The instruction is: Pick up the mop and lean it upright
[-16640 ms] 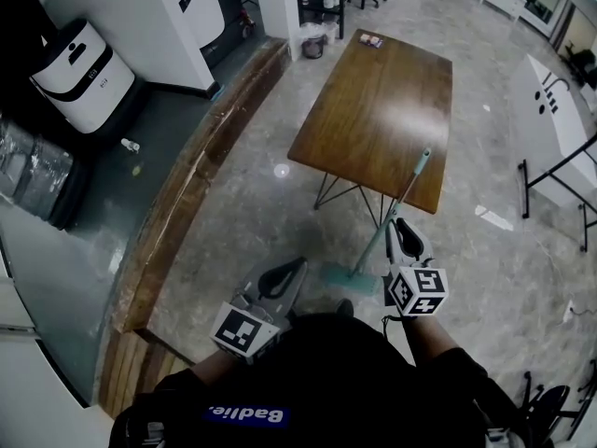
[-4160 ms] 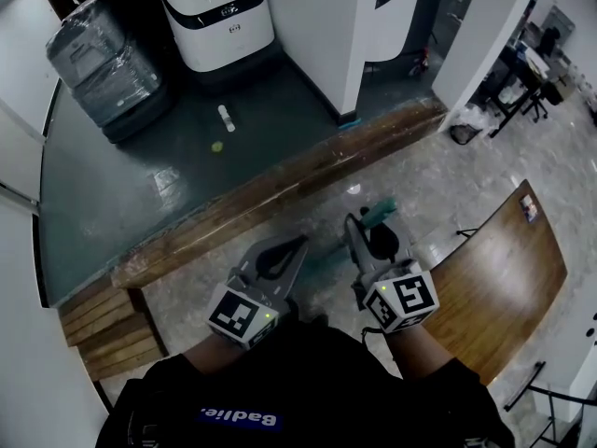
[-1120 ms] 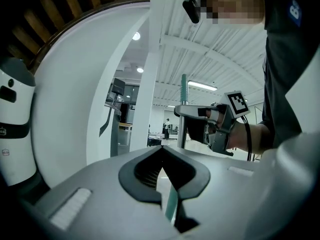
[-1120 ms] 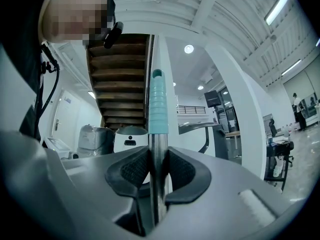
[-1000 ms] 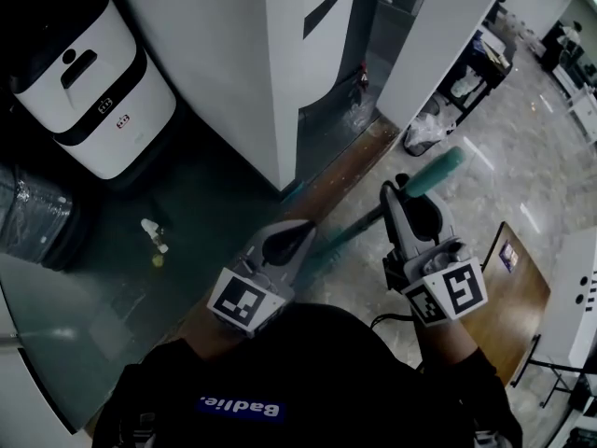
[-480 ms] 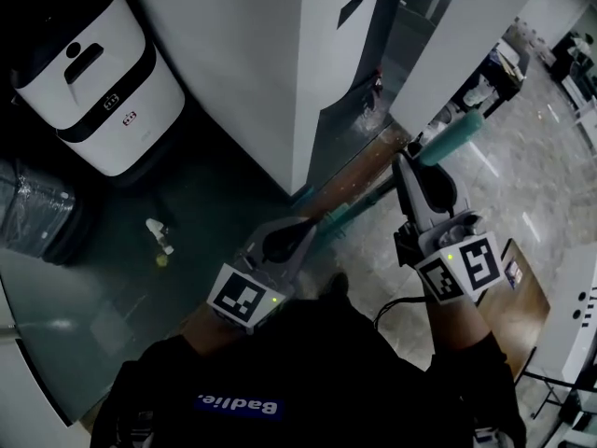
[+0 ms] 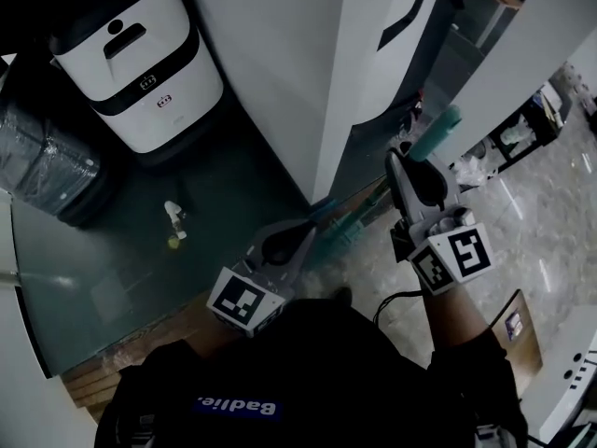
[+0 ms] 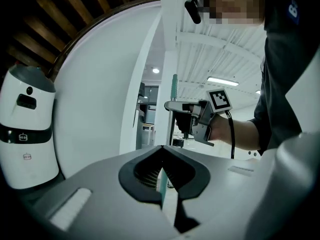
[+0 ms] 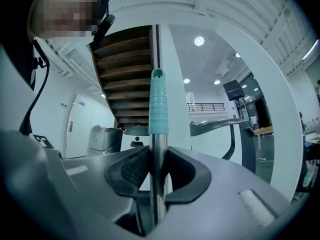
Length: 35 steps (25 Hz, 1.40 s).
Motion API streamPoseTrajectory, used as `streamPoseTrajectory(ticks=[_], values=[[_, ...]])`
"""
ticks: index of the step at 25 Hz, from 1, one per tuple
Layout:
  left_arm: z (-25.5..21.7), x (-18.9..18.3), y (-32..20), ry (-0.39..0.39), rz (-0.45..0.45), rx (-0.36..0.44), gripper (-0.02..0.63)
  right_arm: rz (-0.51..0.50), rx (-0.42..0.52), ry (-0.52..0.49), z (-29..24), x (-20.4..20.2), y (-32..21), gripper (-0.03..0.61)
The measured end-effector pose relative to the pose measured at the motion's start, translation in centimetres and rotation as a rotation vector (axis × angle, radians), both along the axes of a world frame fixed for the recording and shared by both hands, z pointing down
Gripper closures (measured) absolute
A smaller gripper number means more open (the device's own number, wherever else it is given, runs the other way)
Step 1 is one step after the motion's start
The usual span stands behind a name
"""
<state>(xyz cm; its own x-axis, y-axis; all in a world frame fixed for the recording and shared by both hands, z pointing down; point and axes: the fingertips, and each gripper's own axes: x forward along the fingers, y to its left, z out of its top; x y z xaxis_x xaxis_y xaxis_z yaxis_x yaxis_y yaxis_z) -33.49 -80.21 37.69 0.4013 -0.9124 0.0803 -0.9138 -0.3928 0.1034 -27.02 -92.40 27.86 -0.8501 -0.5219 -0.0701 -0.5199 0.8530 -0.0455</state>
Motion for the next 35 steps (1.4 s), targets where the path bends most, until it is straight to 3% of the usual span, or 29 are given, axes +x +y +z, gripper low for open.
streamPoseTrajectory(ticks=[14,35], values=[[0.5,-0.8,-1.7,-0.003,-0.148,-0.023,0.594,-0.136,0.012,0.075,4.9,-4.7,-3.5,0.482],[2.0,-1.9,-1.3,-0.008,-0.221,-0.067,0.594,-0.034,0.137,0.284,6.9,-10.9,-9.3,0.445]])
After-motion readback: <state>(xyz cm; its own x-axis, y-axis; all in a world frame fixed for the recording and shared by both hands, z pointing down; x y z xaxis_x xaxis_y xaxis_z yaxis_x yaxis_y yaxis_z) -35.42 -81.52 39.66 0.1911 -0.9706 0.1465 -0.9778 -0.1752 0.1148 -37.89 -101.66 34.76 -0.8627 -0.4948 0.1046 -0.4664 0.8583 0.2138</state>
